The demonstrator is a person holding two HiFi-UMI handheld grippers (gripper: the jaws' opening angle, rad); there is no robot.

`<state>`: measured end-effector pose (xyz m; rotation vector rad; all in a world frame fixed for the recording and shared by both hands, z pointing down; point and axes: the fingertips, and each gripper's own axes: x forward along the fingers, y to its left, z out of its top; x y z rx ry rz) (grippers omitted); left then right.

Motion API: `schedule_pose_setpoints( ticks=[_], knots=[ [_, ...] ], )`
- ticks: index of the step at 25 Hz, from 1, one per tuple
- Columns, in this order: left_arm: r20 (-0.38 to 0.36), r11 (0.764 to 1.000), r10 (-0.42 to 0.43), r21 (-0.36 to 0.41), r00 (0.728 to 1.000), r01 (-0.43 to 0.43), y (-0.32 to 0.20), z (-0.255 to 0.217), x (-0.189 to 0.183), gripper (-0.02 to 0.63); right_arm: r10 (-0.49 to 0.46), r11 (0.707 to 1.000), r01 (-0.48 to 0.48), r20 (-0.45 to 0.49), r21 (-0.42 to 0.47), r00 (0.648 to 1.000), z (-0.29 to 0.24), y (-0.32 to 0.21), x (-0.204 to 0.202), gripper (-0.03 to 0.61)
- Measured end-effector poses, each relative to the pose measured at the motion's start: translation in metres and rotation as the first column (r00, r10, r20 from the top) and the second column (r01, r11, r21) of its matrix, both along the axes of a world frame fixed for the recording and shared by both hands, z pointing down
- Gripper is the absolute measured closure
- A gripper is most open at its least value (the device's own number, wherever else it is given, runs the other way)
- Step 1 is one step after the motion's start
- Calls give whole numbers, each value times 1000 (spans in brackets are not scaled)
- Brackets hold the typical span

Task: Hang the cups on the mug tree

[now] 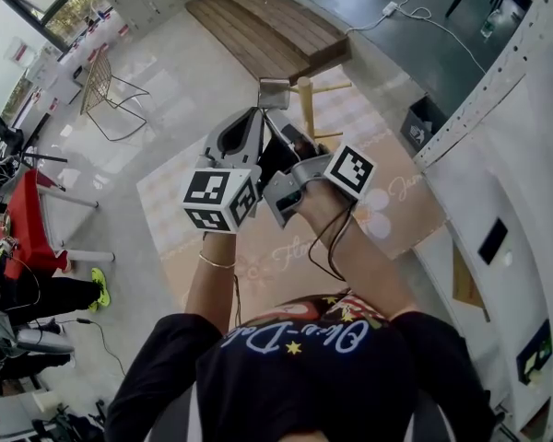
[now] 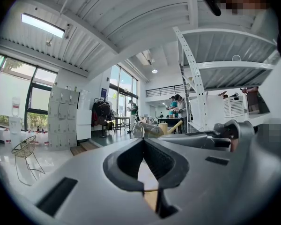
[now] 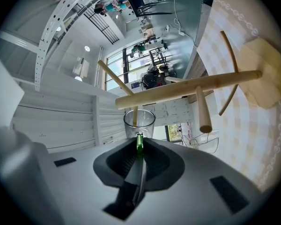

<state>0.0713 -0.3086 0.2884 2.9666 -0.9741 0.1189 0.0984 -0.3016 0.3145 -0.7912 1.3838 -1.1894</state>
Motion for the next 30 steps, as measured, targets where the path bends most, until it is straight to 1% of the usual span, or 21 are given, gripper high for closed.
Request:
schedule_pose_setpoints(
  ticks=[7,14,25,29,30],
  knots=[
    [-12,1000,9,-14,1000,-9,0,1,-3,606,-8,1000,9,63,-16,998,6,-1,-3,525],
    [7,1000,13,-10,1000,-13,1,4,-5,606,-4,999,8,100,-41,995,14,0,-7,528],
    [10,1000,18,-11,1000,-17,4,8,-4,606,7,999,-1,109,-47,994,18,5,-6,528],
    [18,1000,12,-16,1000,-12,7,11,-5,606,-10,997,17,87,-77,996,24,9,-9,528],
    [20,1000,12,-18,1000,-11,7,13,-6,606,-16,996,23,81,-86,997,25,10,-10,541]
  ],
)
